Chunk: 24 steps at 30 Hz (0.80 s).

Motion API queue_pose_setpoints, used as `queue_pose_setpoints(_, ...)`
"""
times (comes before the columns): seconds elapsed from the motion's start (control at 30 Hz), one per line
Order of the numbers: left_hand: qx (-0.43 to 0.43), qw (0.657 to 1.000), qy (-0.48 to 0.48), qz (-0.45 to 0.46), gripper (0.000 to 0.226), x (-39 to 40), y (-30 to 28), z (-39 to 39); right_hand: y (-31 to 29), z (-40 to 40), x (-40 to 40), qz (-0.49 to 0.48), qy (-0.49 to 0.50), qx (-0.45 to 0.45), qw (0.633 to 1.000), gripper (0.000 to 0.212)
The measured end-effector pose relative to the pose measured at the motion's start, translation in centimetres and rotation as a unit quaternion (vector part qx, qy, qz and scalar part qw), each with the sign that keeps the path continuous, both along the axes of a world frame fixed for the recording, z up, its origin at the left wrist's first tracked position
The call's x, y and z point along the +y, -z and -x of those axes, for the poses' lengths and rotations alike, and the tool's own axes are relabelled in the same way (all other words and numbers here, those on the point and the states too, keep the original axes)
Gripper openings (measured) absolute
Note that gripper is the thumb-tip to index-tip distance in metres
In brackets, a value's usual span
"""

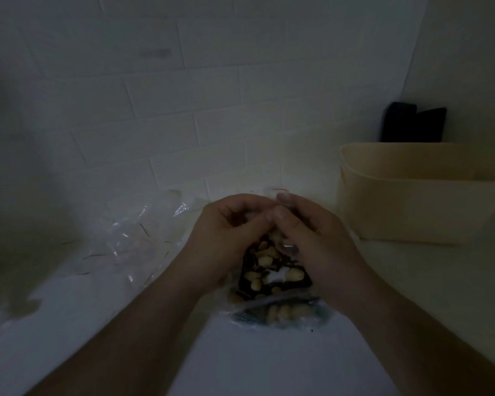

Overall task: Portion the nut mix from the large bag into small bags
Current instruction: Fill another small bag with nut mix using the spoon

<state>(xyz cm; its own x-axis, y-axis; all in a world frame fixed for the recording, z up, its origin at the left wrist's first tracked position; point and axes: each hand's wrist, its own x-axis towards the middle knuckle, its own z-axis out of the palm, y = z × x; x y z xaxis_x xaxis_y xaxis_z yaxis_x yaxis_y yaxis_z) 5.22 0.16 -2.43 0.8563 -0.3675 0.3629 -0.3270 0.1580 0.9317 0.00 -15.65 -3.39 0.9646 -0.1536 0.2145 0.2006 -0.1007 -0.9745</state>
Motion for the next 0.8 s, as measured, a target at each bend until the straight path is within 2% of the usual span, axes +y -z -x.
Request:
queue_pose_setpoints(0.03,0.001,1.000,0.022,-0.003,0.009,-0.1,-0.1,0.2,0.0,0.0,0.3,-0.039,-0.010,0.012,0.999,0.055)
queue_pose_setpoints(0.07,-0.001,1.000,0.021,-0.003,0.013,-0.1,0.0,0.1,0.0,-0.2,0.4,-0.086,-0.010,0.027,0.996,0.043)
queue_pose_setpoints(0.13,0.013,0.999,-0.027,0.015,0.021,-0.1,0.0,-0.4,-0.4,-0.4,0.3,-0.193,-0.010,0.057,0.979,0.023)
queue_pose_setpoints(0.2,0.039,0.996,-0.080,0.015,0.016,0.1,-0.1,-1.0,-0.8,-0.7,-0.2,-0.251,-0.014,0.070,0.965,0.017)
queue_pose_setpoints(0.27,0.065,0.995,-0.076,-0.018,0.011,0.3,-0.1,-1.2,-0.9,-0.8,-0.5,-0.269,-0.019,0.067,0.961,0.015)
queue_pose_setpoints(0.4,0.074,0.996,-0.034,-0.024,0.024,-0.1,0.1,-0.4,-0.2,-0.7,-0.5,-0.202,-0.029,0.054,0.977,0.021)
queue_pose_setpoints(0.57,0.018,0.996,-0.087,0.004,0.008,0.1,0.2,-0.9,-0.1,-0.6,-0.8,-0.116,-0.025,0.032,0.992,0.023)
queue_pose_setpoints(0.8,0.050,0.995,-0.083,-0.001,0.006,0.1,0.4,-1.3,0.0,-0.9,-1.6,-0.017,0.103,-0.049,0.993,0.005)
